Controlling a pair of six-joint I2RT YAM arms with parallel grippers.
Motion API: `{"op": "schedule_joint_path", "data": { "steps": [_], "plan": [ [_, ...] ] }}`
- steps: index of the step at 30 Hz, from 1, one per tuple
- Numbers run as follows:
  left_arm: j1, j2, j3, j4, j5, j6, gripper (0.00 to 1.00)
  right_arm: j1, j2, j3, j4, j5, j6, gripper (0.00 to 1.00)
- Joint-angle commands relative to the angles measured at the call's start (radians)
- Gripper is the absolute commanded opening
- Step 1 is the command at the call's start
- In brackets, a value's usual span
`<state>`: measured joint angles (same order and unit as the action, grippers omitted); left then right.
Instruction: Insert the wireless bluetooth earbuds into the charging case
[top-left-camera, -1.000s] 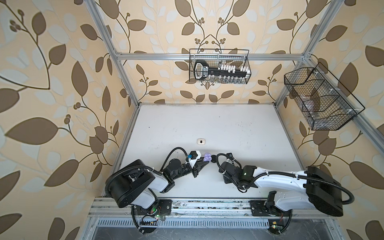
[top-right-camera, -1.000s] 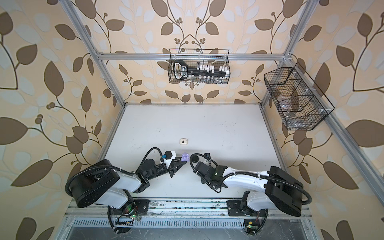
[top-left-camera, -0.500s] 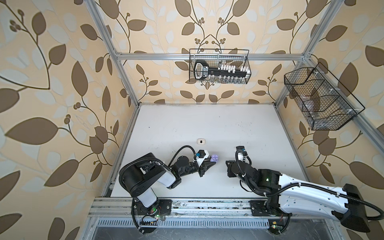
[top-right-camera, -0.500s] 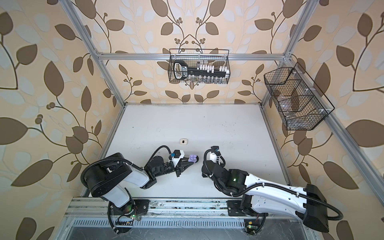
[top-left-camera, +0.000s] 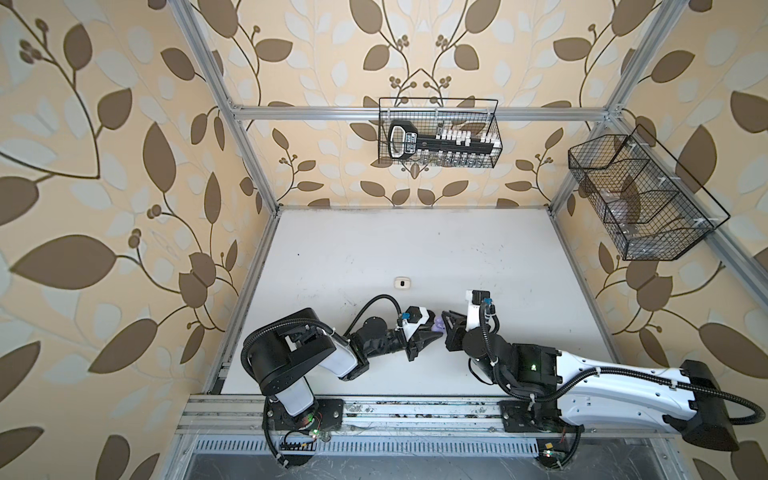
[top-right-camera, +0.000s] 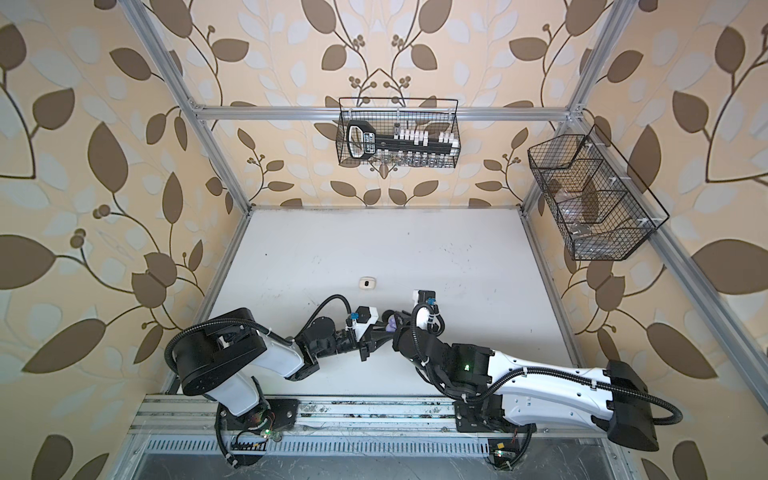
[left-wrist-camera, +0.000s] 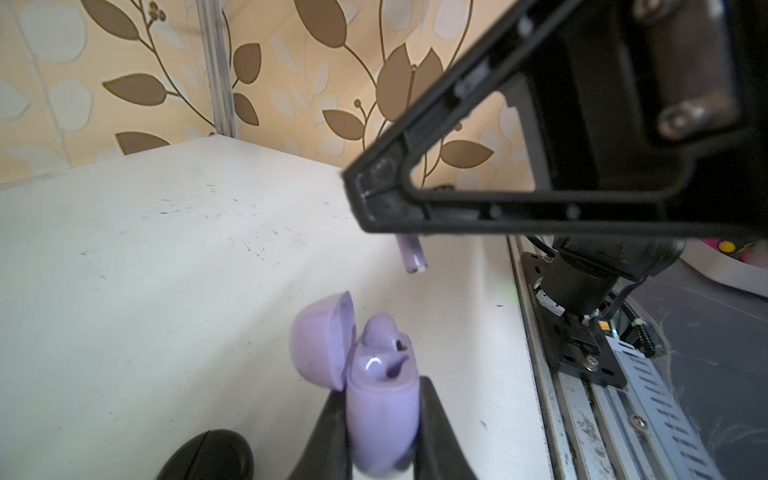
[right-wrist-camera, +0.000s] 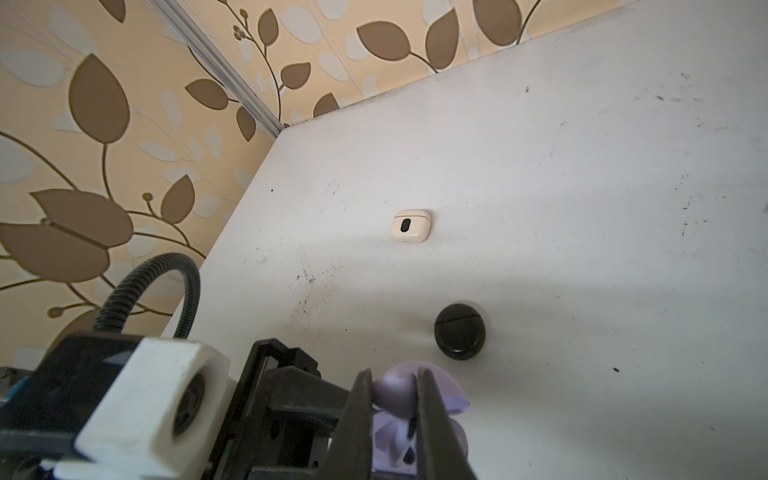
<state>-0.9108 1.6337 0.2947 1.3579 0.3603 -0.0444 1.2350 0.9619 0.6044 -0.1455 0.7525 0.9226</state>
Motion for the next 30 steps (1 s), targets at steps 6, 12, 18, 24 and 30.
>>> {"op": "schedule_joint_path", "data": {
  "steps": [6,12,18,24,30],
  "plan": [
    [-0.005,-0.011,0.037,0.067,-0.013,-0.030,0.00,0.008,0.041,0.006,0.030,0.049,0.015,0.15],
    [-0.005,-0.029,0.032,0.066,-0.003,-0.033,0.00,0.008,0.069,0.009,0.045,0.045,0.012,0.16],
    [-0.005,-0.056,0.024,0.066,-0.003,-0.032,0.00,0.007,0.103,0.009,0.056,0.032,0.014,0.16],
    [-0.005,-0.070,0.017,0.066,-0.010,-0.026,0.00,0.008,0.116,0.008,0.052,0.025,0.021,0.15],
    [-0.005,-0.076,0.011,0.067,-0.017,-0.014,0.00,0.011,0.116,0.005,0.041,-0.003,0.033,0.15]
  ]
}}
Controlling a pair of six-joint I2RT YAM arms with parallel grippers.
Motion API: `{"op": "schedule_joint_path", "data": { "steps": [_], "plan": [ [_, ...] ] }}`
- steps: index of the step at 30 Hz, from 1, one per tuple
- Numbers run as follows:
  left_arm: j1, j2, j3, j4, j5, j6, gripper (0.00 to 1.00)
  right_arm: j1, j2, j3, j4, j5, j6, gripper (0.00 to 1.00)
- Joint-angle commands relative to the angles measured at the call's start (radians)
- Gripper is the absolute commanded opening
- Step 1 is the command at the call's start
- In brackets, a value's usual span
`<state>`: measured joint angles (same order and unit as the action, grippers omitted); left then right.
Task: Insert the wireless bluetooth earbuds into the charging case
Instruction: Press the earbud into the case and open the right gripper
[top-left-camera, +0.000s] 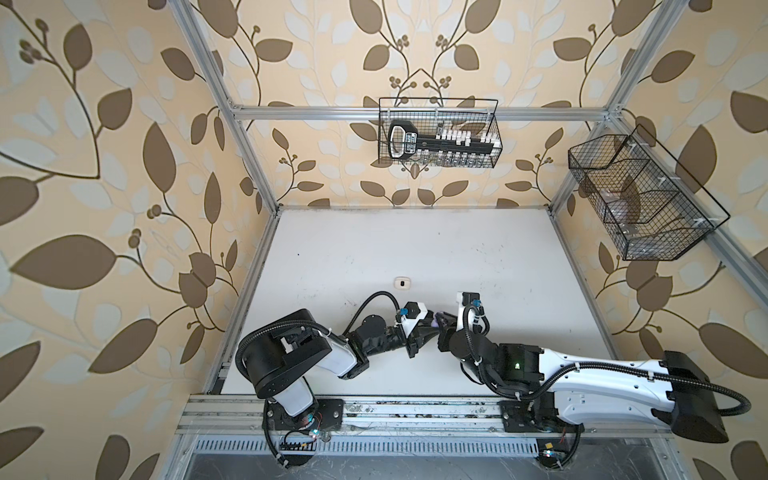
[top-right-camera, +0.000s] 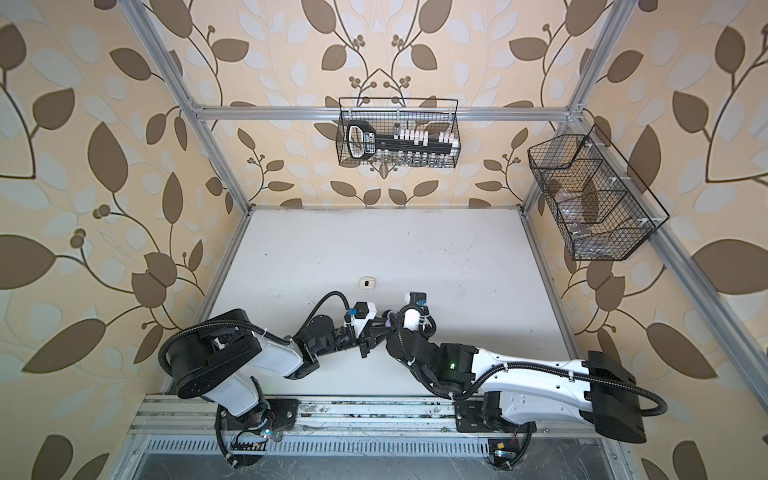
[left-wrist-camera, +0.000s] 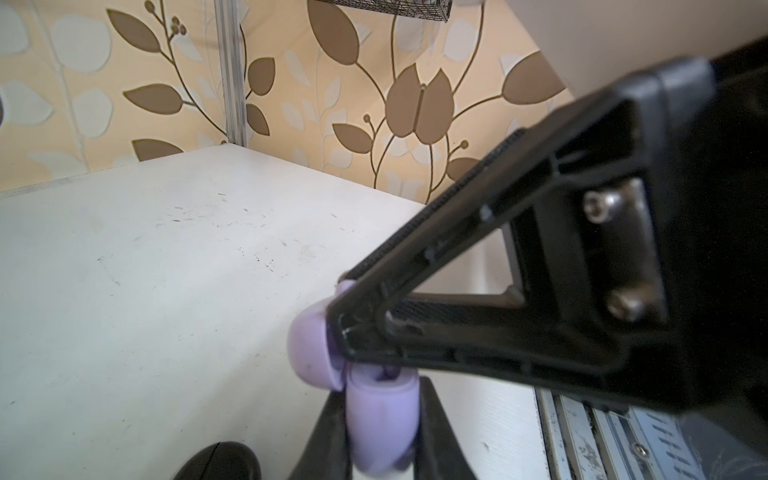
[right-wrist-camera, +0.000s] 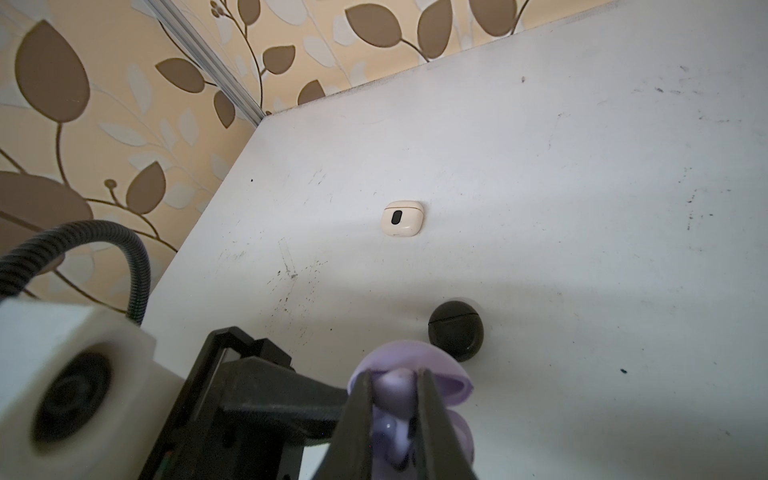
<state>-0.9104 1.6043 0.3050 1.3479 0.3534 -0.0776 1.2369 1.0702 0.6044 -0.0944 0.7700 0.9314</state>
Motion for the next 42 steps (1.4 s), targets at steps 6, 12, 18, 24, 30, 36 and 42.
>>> {"op": "schedule_joint_path", "data": {
  "steps": [6,12,18,24,30,36,42],
  "plan": [
    [-0.005,-0.055,-0.006,0.076,-0.019,0.027,0.00,0.030,-0.006,-0.003,-0.003,-0.035,0.042,0.21],
    [-0.005,-0.064,-0.011,0.077,-0.013,0.032,0.00,0.036,-0.012,0.004,-0.022,-0.027,0.044,0.33],
    [-0.005,-0.083,-0.024,0.077,-0.006,0.043,0.00,0.040,-0.109,0.027,-0.115,0.013,0.019,0.50],
    [-0.005,-0.102,-0.029,0.076,0.050,0.058,0.00,0.025,-0.254,0.053,-0.226,0.059,-0.046,0.48],
    [-0.005,-0.143,-0.040,0.076,0.126,0.044,0.00,-0.222,-0.338,-0.091,-0.114,-0.204,-0.114,0.46],
    [-0.005,-0.158,-0.036,0.076,0.187,-0.002,0.00,-0.332,-0.264,-0.207,0.159,-0.519,-0.167,0.42],
    [-0.005,-0.159,-0.042,0.076,0.228,-0.036,0.00,-0.264,-0.194,-0.208,0.338,-0.572,-0.233,0.38]
  ]
}}
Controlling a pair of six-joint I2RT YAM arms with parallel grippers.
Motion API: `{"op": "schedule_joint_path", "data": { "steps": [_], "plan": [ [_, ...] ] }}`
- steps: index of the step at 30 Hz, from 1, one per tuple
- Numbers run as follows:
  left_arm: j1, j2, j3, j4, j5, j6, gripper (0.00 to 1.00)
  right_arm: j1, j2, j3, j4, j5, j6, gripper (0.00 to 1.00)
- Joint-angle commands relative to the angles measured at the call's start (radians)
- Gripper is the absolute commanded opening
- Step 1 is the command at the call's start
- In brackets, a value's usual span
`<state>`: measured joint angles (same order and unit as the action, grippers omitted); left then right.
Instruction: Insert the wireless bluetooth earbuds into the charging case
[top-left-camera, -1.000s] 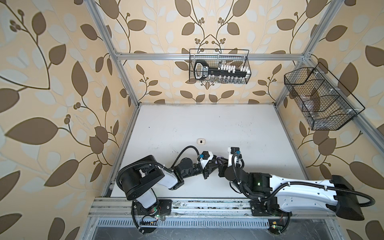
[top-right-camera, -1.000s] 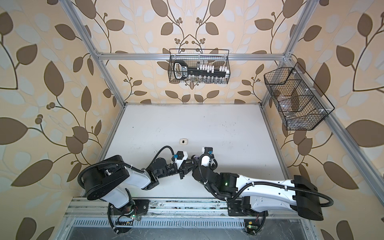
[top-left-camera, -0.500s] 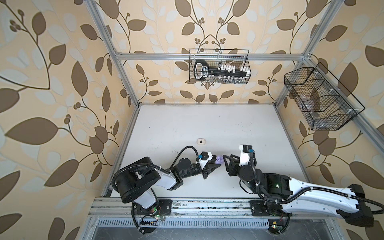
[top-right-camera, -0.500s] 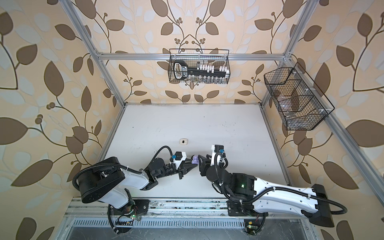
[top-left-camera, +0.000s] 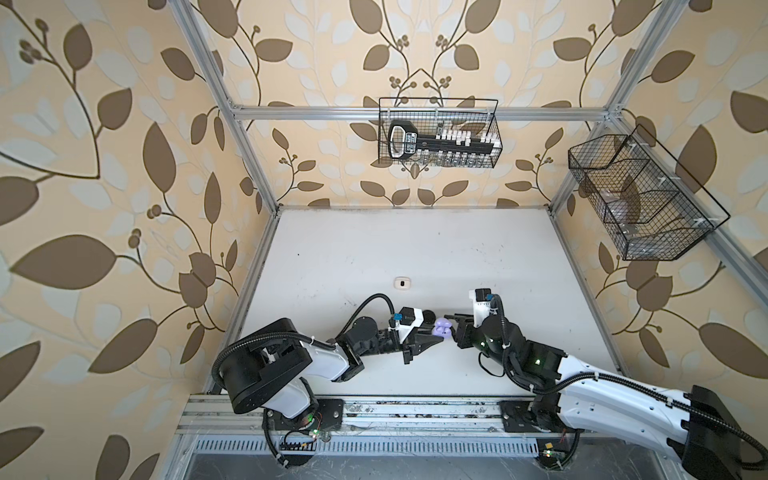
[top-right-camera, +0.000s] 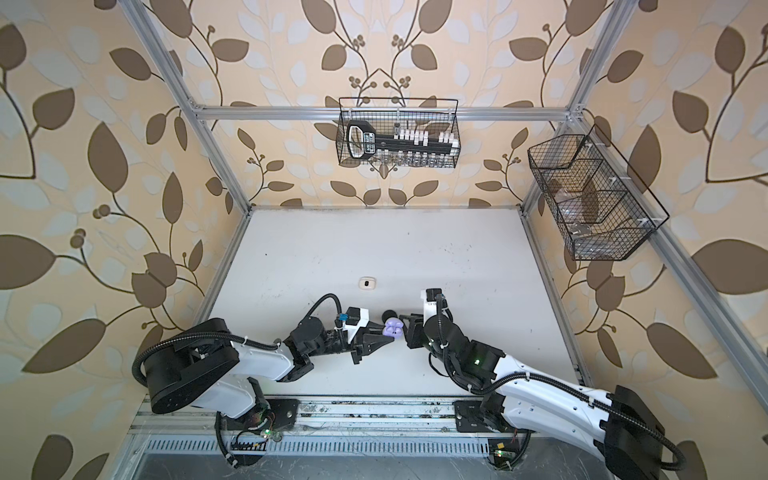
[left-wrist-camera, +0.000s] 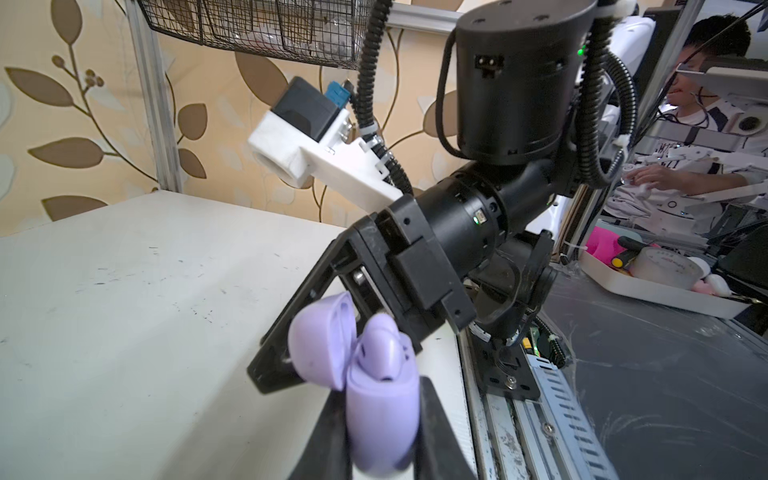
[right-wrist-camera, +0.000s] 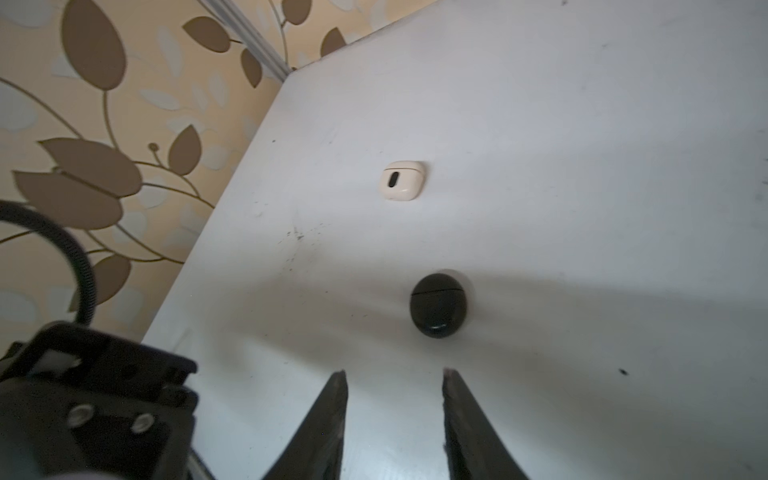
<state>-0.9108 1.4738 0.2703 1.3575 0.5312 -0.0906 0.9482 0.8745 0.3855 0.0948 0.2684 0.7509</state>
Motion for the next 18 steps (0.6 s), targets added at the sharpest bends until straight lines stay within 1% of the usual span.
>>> {"op": "schedule_joint_path", "data": {
  "steps": [1,7,8,13,14,18],
  "plan": [
    [-0.005,-0.027,-0.014,0.067,0.050,-0.023,0.00,0.037,-0.001,0.013,0.162,-0.066,-0.066,0.37],
    [-0.006,-0.028,-0.057,0.066,0.059,-0.039,0.00,0.083,-0.058,-0.010,0.183,-0.009,-0.125,0.36],
    [-0.005,-0.060,-0.065,0.066,0.059,-0.040,0.00,0.088,-0.064,-0.014,0.181,0.004,-0.131,0.36],
    [-0.006,-0.093,-0.090,0.066,0.061,-0.042,0.00,0.087,-0.081,-0.019,0.160,0.046,-0.151,0.36],
    [-0.005,-0.096,-0.092,0.066,0.063,-0.045,0.00,0.088,-0.085,-0.020,0.164,0.043,-0.160,0.36],
    [-0.005,-0.086,-0.095,0.066,0.056,-0.048,0.00,0.103,-0.093,-0.039,0.235,-0.039,-0.203,0.35]
  ]
}}
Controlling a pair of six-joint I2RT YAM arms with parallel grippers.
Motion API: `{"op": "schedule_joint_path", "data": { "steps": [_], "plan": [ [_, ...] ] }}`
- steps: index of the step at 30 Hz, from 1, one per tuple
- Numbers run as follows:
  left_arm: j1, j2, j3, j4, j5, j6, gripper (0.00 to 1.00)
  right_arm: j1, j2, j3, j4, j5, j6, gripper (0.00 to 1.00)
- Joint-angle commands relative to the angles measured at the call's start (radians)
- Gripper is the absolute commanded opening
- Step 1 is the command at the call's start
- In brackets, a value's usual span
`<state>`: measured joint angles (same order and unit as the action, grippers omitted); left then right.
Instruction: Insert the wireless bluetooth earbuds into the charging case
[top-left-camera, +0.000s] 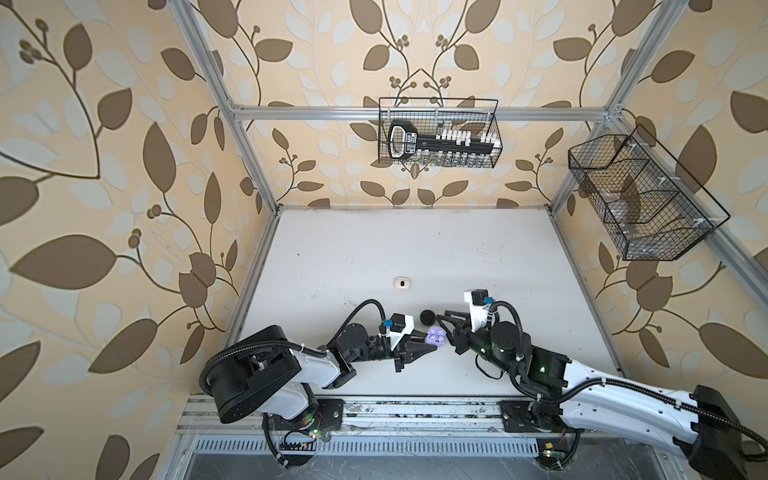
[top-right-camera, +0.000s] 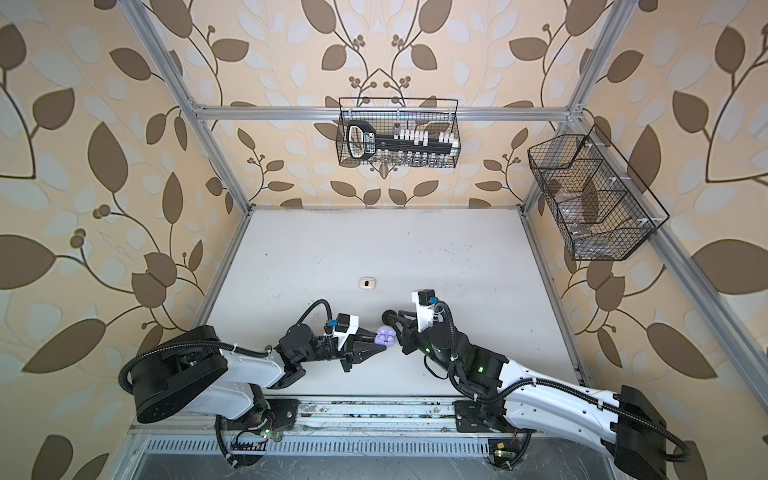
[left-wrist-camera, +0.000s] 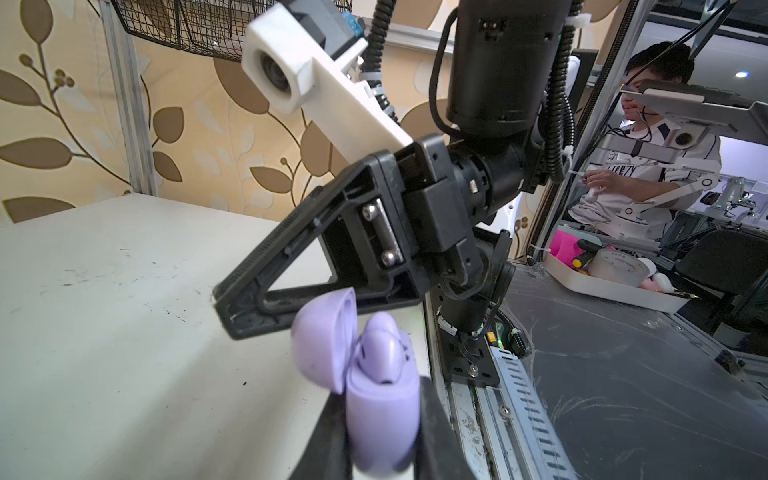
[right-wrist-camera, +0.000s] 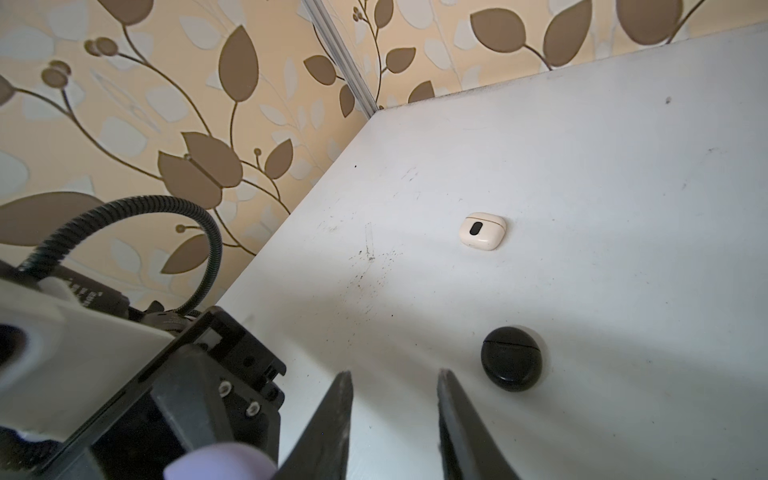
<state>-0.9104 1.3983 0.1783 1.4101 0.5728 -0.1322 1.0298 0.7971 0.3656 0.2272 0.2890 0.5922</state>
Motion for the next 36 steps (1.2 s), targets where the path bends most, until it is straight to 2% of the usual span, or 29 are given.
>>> {"op": "schedule_joint_path", "data": {
  "steps": [1,8,11,13,14,17,19,21,22,23,25,27,29,31,34,36],
  "plan": [
    [-0.005,-0.005,-0.002,0.014,0.013,-0.005,0.00,0.031,-0.018,-0.023,0.116,-0.069,-0.053,0.34],
    [-0.005,0.031,0.003,0.014,-0.008,-0.020,0.00,0.110,-0.064,-0.052,0.158,-0.111,-0.124,0.33],
    [-0.005,0.028,0.004,0.014,-0.018,-0.032,0.00,0.118,-0.095,-0.053,0.103,-0.048,-0.109,0.32],
    [-0.005,0.031,0.003,0.013,-0.066,-0.057,0.00,0.118,-0.130,-0.032,0.018,0.045,-0.084,0.32],
    [-0.005,0.033,-0.001,0.014,-0.107,-0.081,0.00,0.114,-0.152,-0.016,-0.040,0.100,-0.063,0.36],
    [-0.005,0.080,-0.014,0.013,-0.226,-0.164,0.00,0.076,-0.202,0.051,-0.193,0.210,-0.007,0.60],
    [-0.005,0.119,-0.019,0.012,-0.313,-0.245,0.00,0.030,-0.202,0.102,-0.280,0.276,0.032,0.70],
    [-0.005,0.157,-0.024,-0.005,-0.407,-0.346,0.00,-0.022,-0.162,0.160,-0.410,0.422,0.152,0.84],
    [-0.005,0.176,-0.025,-0.013,-0.442,-0.392,0.00,-0.039,-0.144,0.166,-0.452,0.484,0.222,0.85],
    [-0.005,0.200,-0.025,-0.019,-0.468,-0.443,0.00,-0.056,-0.131,0.168,-0.454,0.542,0.241,0.86],
    [-0.005,0.255,-0.026,-0.018,-0.504,-0.533,0.00,-0.093,-0.135,0.149,-0.318,0.566,0.069,0.89],
    [-0.004,0.324,-0.020,0.003,-0.529,-0.606,0.00,-0.129,-0.142,0.132,-0.171,0.579,-0.178,0.90],
    [-0.003,0.387,-0.007,0.004,-0.542,-0.664,0.00,-0.185,-0.130,0.115,-0.074,0.646,-0.286,0.95],
    [-0.002,0.436,0.011,-0.007,-0.547,-0.707,0.00,-0.284,-0.116,0.109,-0.065,0.635,-0.296,0.98],
    [-0.002,0.460,0.013,-0.066,-0.597,-0.754,0.00,-0.449,-0.115,0.070,-0.059,0.536,-0.275,0.97],
    [-0.002,0.444,0.009,-0.132,-0.636,-0.764,0.00,-0.530,-0.124,0.014,0.006,0.492,-0.299,0.97]
  ]
}}
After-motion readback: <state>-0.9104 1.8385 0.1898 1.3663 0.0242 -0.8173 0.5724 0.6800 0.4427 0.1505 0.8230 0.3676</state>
